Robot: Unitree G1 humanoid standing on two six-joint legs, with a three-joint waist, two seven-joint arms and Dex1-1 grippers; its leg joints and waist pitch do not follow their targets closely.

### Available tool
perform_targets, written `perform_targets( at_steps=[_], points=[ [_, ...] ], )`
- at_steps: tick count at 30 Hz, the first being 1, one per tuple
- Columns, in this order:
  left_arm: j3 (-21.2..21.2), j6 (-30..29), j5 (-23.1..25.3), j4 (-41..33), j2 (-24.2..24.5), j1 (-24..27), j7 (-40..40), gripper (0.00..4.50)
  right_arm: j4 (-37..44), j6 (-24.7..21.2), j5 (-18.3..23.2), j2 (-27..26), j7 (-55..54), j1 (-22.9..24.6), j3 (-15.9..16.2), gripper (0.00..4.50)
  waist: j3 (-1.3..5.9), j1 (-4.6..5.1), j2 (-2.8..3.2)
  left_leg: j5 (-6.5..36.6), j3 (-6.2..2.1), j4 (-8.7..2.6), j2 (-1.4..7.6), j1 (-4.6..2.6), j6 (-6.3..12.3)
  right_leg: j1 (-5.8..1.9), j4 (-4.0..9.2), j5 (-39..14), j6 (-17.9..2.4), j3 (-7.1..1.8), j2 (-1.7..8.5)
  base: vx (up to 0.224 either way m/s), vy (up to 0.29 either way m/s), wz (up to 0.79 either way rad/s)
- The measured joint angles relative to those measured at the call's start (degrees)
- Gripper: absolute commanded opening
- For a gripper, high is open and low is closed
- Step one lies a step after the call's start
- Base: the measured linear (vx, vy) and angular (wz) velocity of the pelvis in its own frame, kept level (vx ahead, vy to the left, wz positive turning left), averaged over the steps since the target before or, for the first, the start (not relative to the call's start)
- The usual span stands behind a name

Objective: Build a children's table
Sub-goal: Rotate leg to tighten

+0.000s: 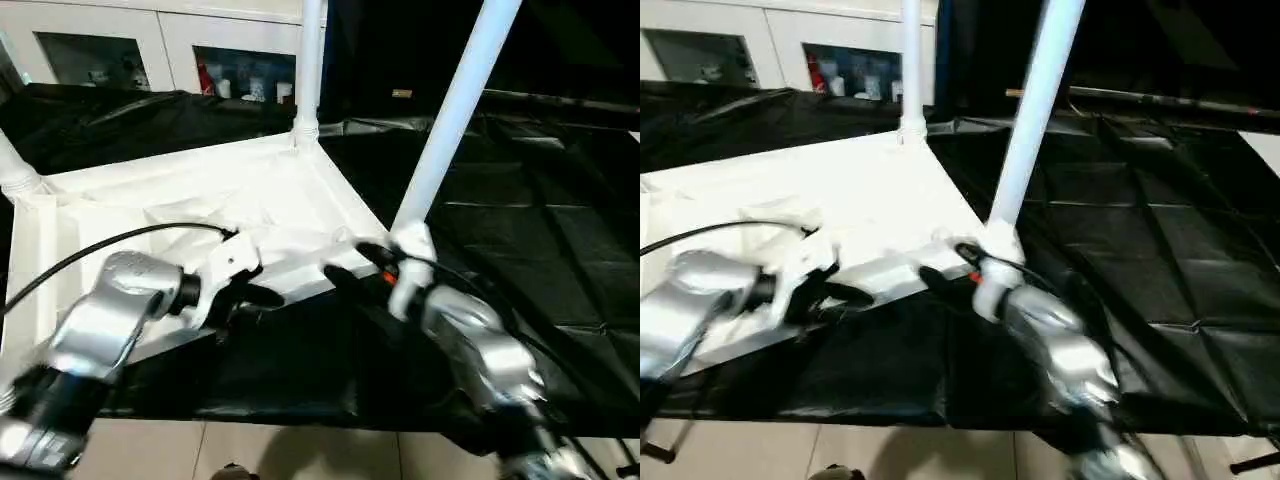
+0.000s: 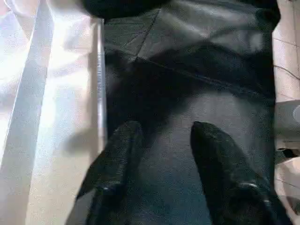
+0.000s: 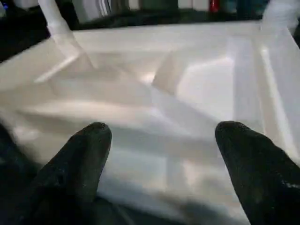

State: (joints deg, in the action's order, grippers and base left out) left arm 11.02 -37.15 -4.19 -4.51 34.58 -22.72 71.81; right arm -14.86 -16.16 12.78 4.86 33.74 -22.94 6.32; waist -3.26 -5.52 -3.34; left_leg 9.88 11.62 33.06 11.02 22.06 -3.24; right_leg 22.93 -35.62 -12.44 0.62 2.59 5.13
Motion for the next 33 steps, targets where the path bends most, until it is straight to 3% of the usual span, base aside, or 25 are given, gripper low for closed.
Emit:
perform_targets(
  at_steps=[3,8,15,20,24,33],
  points=[
    [0.20,-3.66,2.18,-5.76,4.05,3.52,-1.66,2.53,-6.30,2.70,-0.36,-2.53,-3.77,-4.56,-0.79,3.95,0.04,0.73,-0.32,-0.06,0.00,0.08,0.01,-0.10,-0.10,0.03,-0.23,0.01,0.01,-0.06,-0.01,0.000,0.000,0.00],
    [1.75,-9.46,5.39,-11.57,10.32,8.90,-4.01,2.88,-18.85,7.85,-1.93,-5.27,-13.20,-11.33,-5.06,3.95,-0.05,0.48,-0.60,-0.23,-0.09,0.07,0.10,-0.15,-0.39,0.14,-0.52,0.00,0.01,-0.05,-0.15,0.000,0.000,0.00],
    [1.45,-15.45,6.01,-17.32,12.21,12.28,-7.42,3.51,-32.96,12.46,1.32,-8.44,-23.66,-20.14,-11.79,3.95,0.03,0.05,-1.23,-0.34,-0.17,0.16,0.10,-0.11,-0.49,0.08,-0.61,0.04,-0.01,-0.06,-0.18,0.000,0.000,0.00],
    [2.38,-15.79,7.78,-17.77,12.42,13.27,-10.90,3.97,-40.53,17.15,2.53,-8.87,-30.17,-24.44,-16.18,3.95,0.09,-0.42,-1.41,-0.35,-0.25,0.41,0.10,-0.06,-0.50,0.05,-0.79,0.06,0.02,-0.05,-0.18,0.000,0.000,0.00],
    [2.28,-15.86,10.18,-16.87,14.00,13.20,-14.60,4.22,-44.82,20.03,3.16,-8.21,-35.39,-26.52,-19.29,3.95,0.10,-1.08,-1.46,-0.36,-0.29,0.68,0.11,-0.06,-0.51,0.03,-1.06,0.06,0.03,-0.08,-0.17,0.000,0.000,0.00],
    [2.08,-14.34,11.54,-13.73,11.97,11.37,-20.69,4.40,-50.82,24.38,2.90,-3.48,-38.94,-27.42,-21.64,3.95,0.11,-1.14,-1.50,-0.37,-0.28,0.91,0.08,0.05,-0.52,-0.08,-1.32,0.05,0.07,-0.24,-0.13,0.000,0.000,0.00]
  ],
)
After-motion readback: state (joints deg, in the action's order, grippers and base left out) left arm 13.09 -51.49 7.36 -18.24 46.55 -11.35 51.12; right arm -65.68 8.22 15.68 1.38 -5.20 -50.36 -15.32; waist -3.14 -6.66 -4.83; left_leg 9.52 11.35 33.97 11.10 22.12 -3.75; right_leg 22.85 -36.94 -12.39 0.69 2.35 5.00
